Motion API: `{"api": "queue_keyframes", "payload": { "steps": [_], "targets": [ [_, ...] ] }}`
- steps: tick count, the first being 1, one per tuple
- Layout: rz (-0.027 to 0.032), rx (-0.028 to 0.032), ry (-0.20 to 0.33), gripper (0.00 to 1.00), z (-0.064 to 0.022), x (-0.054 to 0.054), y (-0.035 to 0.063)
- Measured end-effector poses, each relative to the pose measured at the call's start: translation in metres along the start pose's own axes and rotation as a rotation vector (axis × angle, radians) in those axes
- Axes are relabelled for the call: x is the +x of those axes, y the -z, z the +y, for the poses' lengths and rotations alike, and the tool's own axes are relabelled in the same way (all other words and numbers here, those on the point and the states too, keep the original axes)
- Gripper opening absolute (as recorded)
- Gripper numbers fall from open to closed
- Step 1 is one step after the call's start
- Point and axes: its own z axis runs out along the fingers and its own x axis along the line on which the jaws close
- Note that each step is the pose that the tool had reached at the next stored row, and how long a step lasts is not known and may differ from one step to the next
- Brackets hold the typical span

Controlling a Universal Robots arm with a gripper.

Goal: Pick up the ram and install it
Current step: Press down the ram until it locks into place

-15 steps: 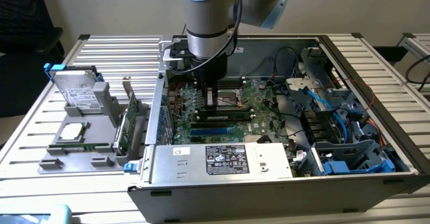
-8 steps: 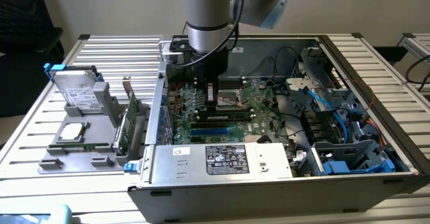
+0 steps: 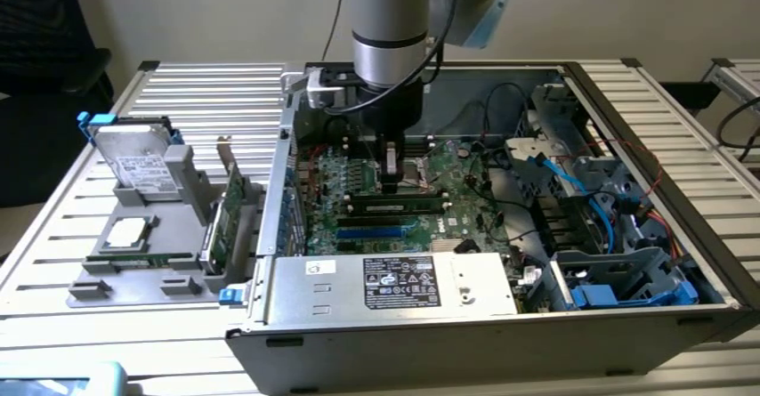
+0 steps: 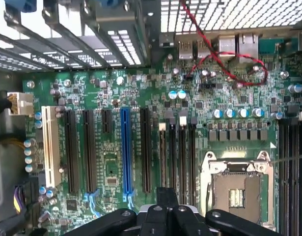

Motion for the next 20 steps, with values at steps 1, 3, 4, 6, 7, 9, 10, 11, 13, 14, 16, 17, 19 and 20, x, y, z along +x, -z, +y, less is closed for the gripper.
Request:
{"api": "queue_keyframes", "payload": {
  "steps": [1,3,4,6,7,9,10,11,13,14,16,17,19,20],
  "targets": [
    [0.0001,-0.0002,0.000,0.11,-0.0039,-0.0002,0.0001],
    [0.0000,-0.0006,0.000,0.11,-0.0107,-0.0005,-0.0001],
    [-0.0001,-0.0005,0.000,0.11,-0.0126,-0.0006,-0.0002],
    [0.0001,-0.0007,0.000,0.11,-0.0128,-0.0006,-0.0002],
    [0.0001,-0.0007,0.000,0.11,-0.0128,-0.0006,-0.0002],
    [0.0001,-0.0007,0.000,0.11,-0.0130,-0.0006,-0.0002],
    [0.0001,-0.0007,0.000,0.11,-0.0130,-0.0006,-0.0002],
    [0.0001,-0.0007,0.000,0.11,-0.0130,-0.0006,-0.0002],
    [0.0001,-0.0008,0.000,0.11,-0.0131,-0.0006,-0.0002],
    [0.0002,-0.0007,0.000,0.11,-0.0131,-0.0006,-0.0002],
    [0.0002,-0.0008,0.000,0.11,-0.0132,-0.0006,-0.0002],
    [0.0001,-0.0008,0.000,0.11,-0.0133,-0.0006,-0.0002],
    [0.0006,-0.0013,-0.011,0.11,-0.0133,-0.0007,-0.0002],
    [0.0012,-0.0019,-0.024,0.11,-0.0133,-0.0007,-0.0003]
  ]
}}
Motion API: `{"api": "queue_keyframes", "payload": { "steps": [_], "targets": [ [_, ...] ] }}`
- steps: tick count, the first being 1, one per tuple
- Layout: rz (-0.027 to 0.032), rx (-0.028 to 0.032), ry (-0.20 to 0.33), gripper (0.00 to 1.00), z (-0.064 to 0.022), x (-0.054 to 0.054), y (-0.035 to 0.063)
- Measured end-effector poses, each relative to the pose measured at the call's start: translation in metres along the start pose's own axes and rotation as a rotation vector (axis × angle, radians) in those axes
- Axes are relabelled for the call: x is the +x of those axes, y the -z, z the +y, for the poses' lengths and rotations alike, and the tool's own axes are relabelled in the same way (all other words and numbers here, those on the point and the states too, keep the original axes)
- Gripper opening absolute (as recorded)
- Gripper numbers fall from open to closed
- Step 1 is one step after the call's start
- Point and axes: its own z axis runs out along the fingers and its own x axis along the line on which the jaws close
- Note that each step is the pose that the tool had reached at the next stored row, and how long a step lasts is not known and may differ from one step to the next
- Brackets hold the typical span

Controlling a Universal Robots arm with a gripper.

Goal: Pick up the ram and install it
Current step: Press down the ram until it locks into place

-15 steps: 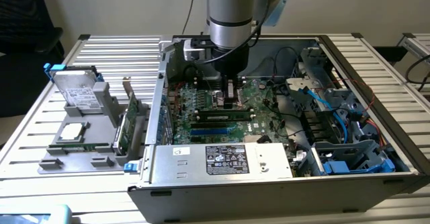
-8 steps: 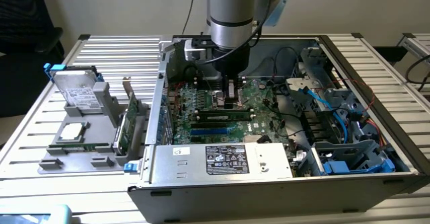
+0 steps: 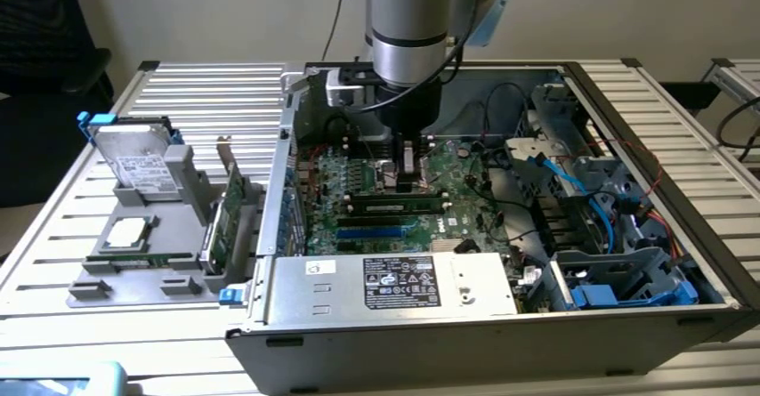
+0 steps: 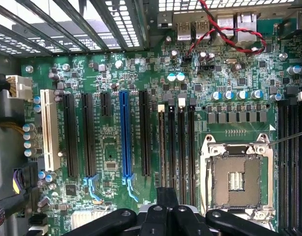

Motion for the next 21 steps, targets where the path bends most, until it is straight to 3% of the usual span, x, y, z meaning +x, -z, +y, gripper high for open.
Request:
{"api": "queue_keyframes", "payload": {
  "steps": [21],
  "targets": [
    [0.0122,-0.0132,-0.272,0.11,0.0000,0.0000,0.0000]
  ]
}}
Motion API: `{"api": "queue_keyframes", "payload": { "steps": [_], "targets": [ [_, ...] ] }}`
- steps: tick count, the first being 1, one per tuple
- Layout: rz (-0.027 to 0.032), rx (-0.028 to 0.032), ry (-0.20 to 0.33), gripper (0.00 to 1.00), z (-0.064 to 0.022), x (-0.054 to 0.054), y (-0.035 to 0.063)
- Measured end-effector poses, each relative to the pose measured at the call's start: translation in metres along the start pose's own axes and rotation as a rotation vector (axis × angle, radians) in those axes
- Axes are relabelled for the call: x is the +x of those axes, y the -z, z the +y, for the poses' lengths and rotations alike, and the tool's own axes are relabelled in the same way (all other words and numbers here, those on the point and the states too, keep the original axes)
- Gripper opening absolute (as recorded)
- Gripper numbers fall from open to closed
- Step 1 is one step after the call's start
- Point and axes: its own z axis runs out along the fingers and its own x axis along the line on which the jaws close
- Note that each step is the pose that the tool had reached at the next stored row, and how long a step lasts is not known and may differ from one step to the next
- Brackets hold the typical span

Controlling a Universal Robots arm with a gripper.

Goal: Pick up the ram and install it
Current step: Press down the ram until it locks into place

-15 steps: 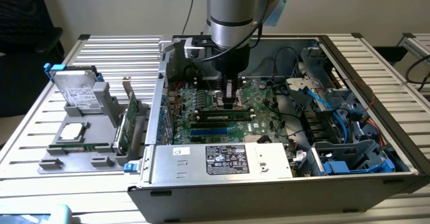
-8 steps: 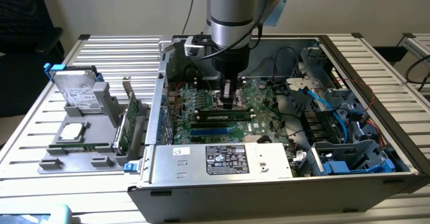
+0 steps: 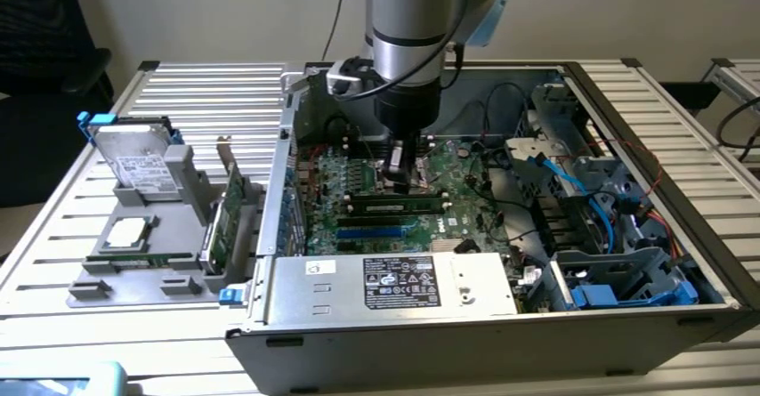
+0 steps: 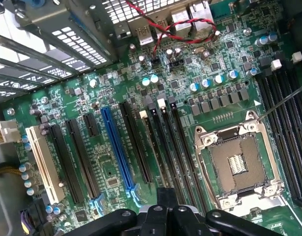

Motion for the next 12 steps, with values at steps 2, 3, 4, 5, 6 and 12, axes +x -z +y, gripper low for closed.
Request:
{"api": "queue_keyframes", "payload": {
  "steps": [2,3,4,5,6,12],
  "targets": [
    [0.0009,-0.0008,-0.023,0.11,0.0000,0.0000,0.0000],
    [0.0013,-0.0010,-0.034,0.11,0.0000,0.0000,0.0000],
    [0.0016,-0.0010,-0.046,0.11,0.0000,0.0000,0.0000],
    [0.0016,-0.0004,-0.057,0.11,-0.0001,0.0000,0.0000],
    [0.0016,0.0005,-0.069,0.11,-0.0001,0.0000,-0.0001],
    [-0.0010,0.0101,-0.133,0.11,0.0000,0.0000,-0.0003]
  ]
}}
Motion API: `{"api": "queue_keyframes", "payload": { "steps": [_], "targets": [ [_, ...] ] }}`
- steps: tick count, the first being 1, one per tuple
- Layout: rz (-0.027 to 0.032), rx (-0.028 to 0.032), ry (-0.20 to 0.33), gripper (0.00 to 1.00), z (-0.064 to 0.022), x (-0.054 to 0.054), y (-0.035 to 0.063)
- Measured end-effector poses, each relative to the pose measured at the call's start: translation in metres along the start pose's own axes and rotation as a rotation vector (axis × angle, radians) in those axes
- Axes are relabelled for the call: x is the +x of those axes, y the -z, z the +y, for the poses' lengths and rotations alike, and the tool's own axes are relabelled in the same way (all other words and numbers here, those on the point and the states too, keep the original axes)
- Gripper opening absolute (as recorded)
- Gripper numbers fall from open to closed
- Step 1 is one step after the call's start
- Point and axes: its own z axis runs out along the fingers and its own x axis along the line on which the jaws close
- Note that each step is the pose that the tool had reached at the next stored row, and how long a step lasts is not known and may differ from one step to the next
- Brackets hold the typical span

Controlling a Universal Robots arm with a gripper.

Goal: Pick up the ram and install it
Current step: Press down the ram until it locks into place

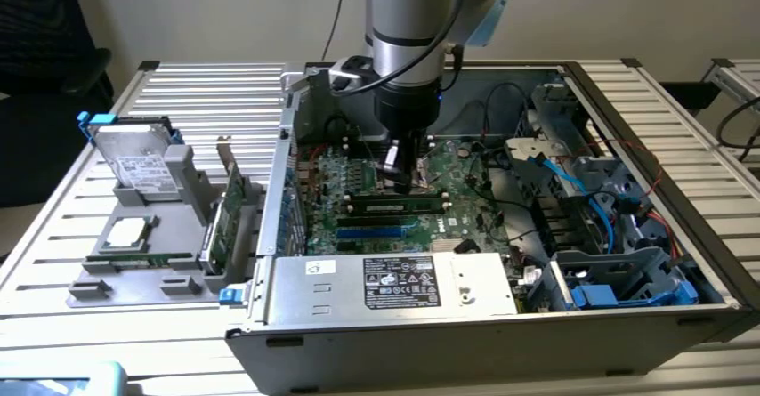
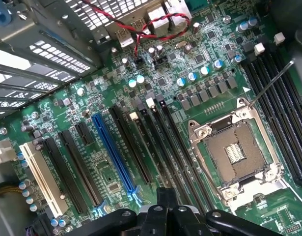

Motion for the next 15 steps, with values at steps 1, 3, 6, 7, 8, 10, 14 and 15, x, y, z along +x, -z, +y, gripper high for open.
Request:
{"api": "queue_keyframes", "payload": {
  "steps": [1,3,6,7,8,10,14,15],
  "targets": [
    [-0.0005,0.0016,-0.010,0.11,0.0000,0.0000,0.0000],
    [-0.0026,0.0051,-0.031,0.11,0.0000,-0.0001,-0.0001],
    [-0.0076,0.0094,-0.058,0.11,0.0000,0.0000,-0.0001],
    [-0.0101,0.0107,-0.067,0.11,0.0000,0.0000,-0.0001],
    [-0.0130,0.0118,-0.075,0.11,0.0000,0.0000,-0.0001],
    [-0.0184,0.0132,-0.093,0.11,0.0000,0.0000,-0.0001],
    [-0.0280,0.0125,-0.131,0.11,0.0000,0.0000,-0.0002],
    [-0.0300,0.0121,-0.142,0.11,0.0000,0.0000,-0.0003]
  ]
}}
